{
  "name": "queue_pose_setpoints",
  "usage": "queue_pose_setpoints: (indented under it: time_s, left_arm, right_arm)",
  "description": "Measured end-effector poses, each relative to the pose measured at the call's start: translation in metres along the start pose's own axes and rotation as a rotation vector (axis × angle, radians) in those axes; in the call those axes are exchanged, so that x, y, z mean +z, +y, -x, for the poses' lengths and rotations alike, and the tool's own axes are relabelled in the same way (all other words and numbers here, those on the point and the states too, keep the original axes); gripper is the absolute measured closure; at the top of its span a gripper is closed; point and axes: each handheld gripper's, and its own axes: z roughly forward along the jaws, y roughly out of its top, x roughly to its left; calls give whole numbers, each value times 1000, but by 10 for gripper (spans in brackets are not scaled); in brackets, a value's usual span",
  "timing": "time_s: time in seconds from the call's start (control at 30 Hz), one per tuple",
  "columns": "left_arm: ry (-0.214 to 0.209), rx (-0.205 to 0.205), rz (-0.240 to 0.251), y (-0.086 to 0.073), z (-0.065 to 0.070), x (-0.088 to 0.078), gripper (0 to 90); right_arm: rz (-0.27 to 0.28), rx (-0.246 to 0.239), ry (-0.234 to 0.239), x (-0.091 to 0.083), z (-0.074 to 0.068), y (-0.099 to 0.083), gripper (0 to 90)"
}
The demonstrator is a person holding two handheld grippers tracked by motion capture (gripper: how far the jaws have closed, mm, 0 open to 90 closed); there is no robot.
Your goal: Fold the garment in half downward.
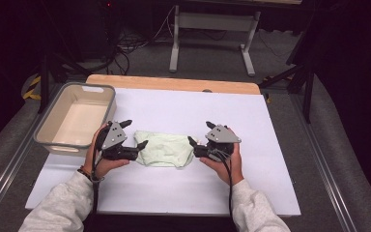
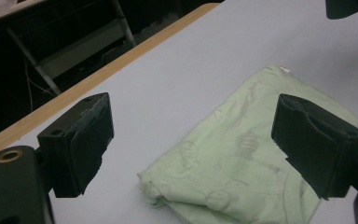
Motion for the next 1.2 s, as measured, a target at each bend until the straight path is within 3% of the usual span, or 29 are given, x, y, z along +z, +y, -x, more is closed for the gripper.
queue_pose_setpoints:
  time_s: [0.7, 1.2]
  left_arm:
    - [-14, 30, -7, -8, 4, -20, 123]
    - [-54, 54, -8, -19, 14, -35, 105]
  right_arm:
    - [26, -33, 26, -22, -7, -4, 203]
    - [40, -68, 55, -38, -16, -13, 193]
